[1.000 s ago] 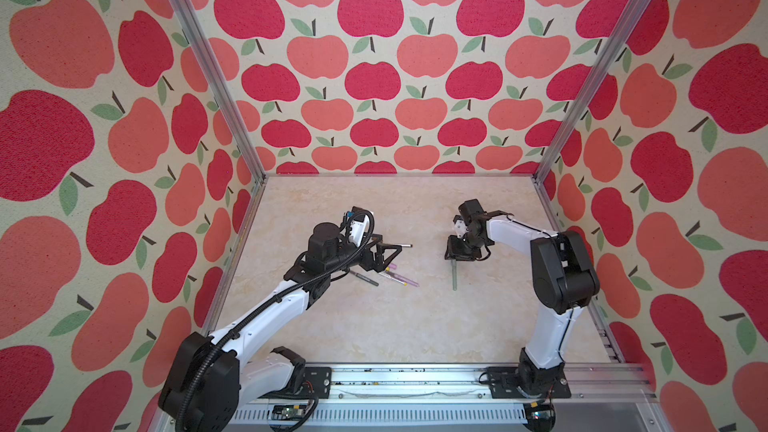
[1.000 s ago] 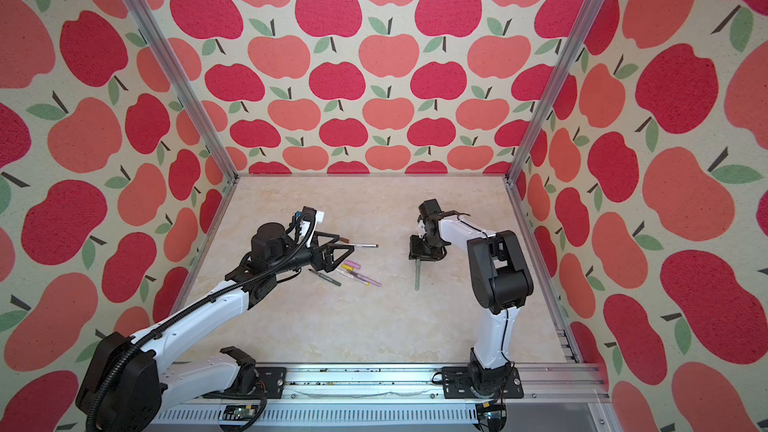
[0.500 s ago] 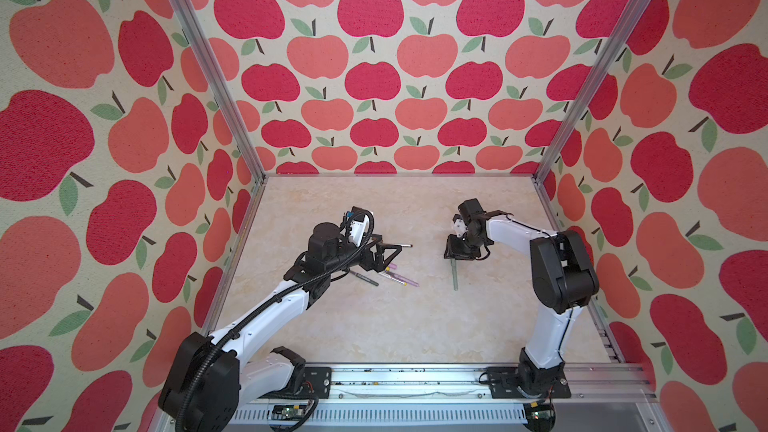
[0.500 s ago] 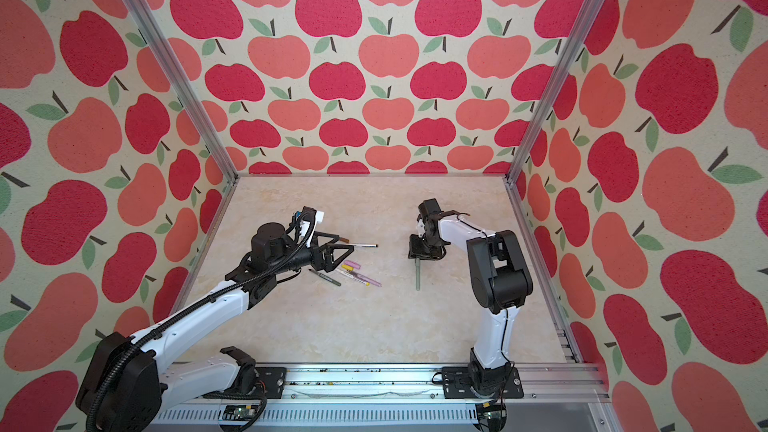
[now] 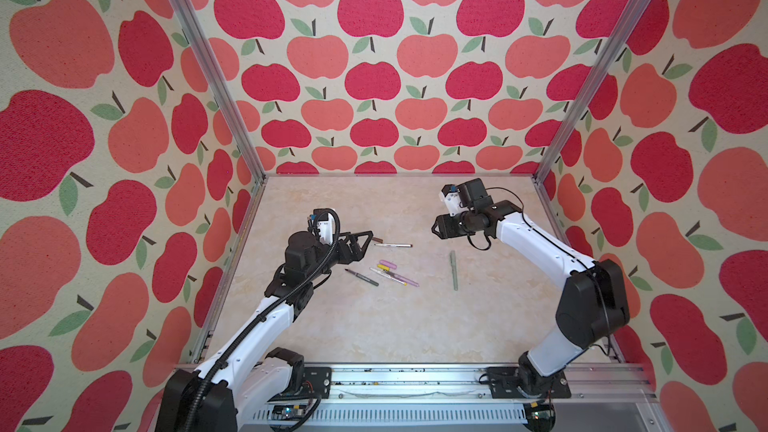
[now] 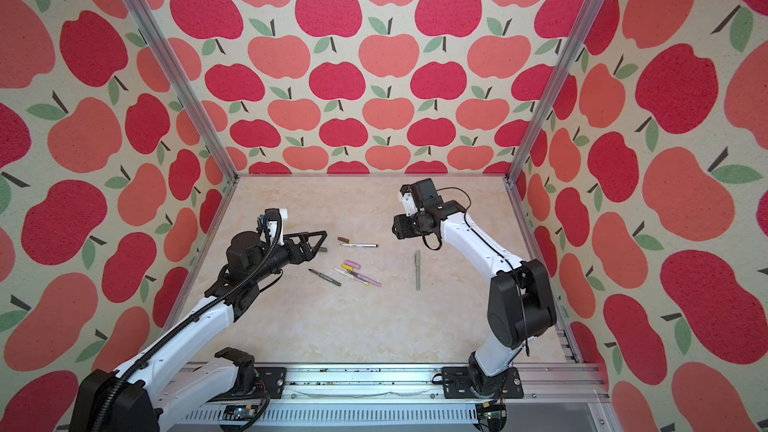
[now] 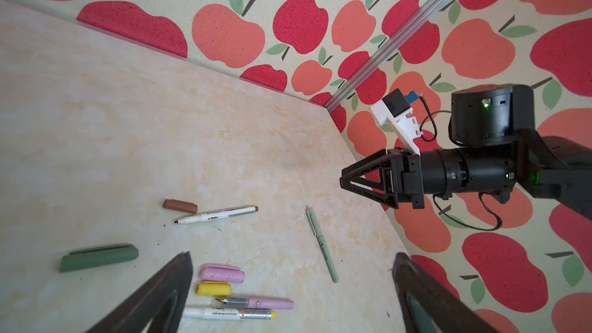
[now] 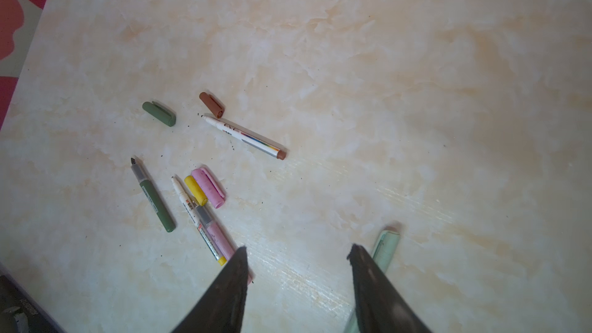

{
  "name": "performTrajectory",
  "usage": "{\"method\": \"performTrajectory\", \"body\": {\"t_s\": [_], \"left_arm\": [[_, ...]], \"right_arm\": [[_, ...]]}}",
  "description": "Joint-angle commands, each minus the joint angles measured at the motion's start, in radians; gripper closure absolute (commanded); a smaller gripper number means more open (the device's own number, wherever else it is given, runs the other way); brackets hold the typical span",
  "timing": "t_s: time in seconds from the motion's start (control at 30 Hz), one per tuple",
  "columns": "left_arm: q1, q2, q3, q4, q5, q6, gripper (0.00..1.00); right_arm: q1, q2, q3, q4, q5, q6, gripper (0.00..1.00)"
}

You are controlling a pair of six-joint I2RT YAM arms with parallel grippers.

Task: Insert the pens into the pen caps
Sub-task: 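Lift the right gripper toward the white rainbow-striped marker while the left arm draws back, then lower the right gripper and close it on the white marker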

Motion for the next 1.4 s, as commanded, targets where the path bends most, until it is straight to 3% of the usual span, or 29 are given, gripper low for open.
{"method": "performTrajectory", "body": {"t_s": [0.0,0.23,0.43,0.73,1.37], "left_arm": [[0.074,-0.023,-0.020,0.025,0.095,-0.113,0.01],[0.215,-0.042,0.026,-0.247,0.076,-0.121,0.00],[0.277,-0.001,0.056,-0.386,0.038,-0.123,0.00],[0.298,0.048,0.053,-0.376,0.068,-0.138,0.00],[0.302,0.050,0.031,-0.342,0.076,-0.159,0.01]], "right_arm": [[0.052,0.067,0.065,-0.043,0.017,-0.096,0.46],[0.149,0.248,0.267,-0.109,0.035,-0.191,0.44],[0.180,0.409,0.437,-0.154,0.048,-0.220,0.37],[0.200,0.610,0.626,-0.236,0.050,-0.266,0.36],[0.256,0.753,0.687,-0.257,0.132,-0.318,0.46]]}}
